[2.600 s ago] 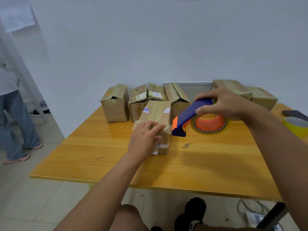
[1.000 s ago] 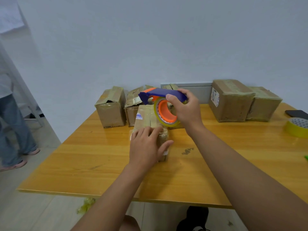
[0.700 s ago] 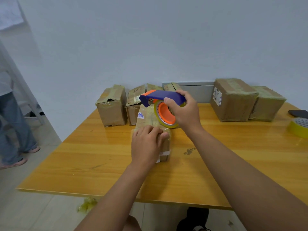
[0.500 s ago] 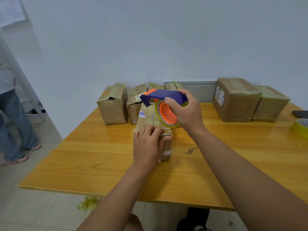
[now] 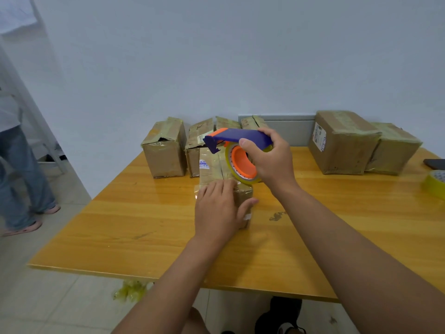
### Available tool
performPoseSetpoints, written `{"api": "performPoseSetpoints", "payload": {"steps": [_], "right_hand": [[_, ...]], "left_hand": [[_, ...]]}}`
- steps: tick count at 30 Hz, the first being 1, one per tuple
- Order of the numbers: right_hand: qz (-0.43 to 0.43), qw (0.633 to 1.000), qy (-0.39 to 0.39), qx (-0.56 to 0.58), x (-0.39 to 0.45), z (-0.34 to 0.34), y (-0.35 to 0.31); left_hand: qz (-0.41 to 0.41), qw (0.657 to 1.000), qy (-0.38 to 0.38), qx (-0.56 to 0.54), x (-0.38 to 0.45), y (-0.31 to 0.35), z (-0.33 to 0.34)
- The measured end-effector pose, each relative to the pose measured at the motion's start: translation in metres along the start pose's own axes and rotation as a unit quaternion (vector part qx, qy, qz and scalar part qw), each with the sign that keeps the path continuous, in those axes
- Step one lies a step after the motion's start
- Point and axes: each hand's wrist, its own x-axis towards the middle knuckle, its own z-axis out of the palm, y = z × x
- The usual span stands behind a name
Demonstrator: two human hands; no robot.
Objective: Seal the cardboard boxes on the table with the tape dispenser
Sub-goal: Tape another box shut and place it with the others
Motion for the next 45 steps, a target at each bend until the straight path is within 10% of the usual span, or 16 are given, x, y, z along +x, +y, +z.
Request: {"api": "performPoseSetpoints", "payload": {"steps": [25,36,45], "right_hand": [[-0.018,1.0,-0.01,-0.018,-0.001,0.001,-0.001],[-0.019,1.0,-0.018,0.004,-0.004,-0.001,0.001],[0.0,0.999,0.009,0.039,-0.007,0.001,-0.007]], "left_hand": [[0.046,0.998,-0.026,-0.035,0.008,-0.045,-0.011],[-0.043,0.94,-0.08,-0.328,0.003,-0.073,-0.018],[-0.028,0.968,-0.005,-0.25,0.004,-0.05,-0.009]]}}
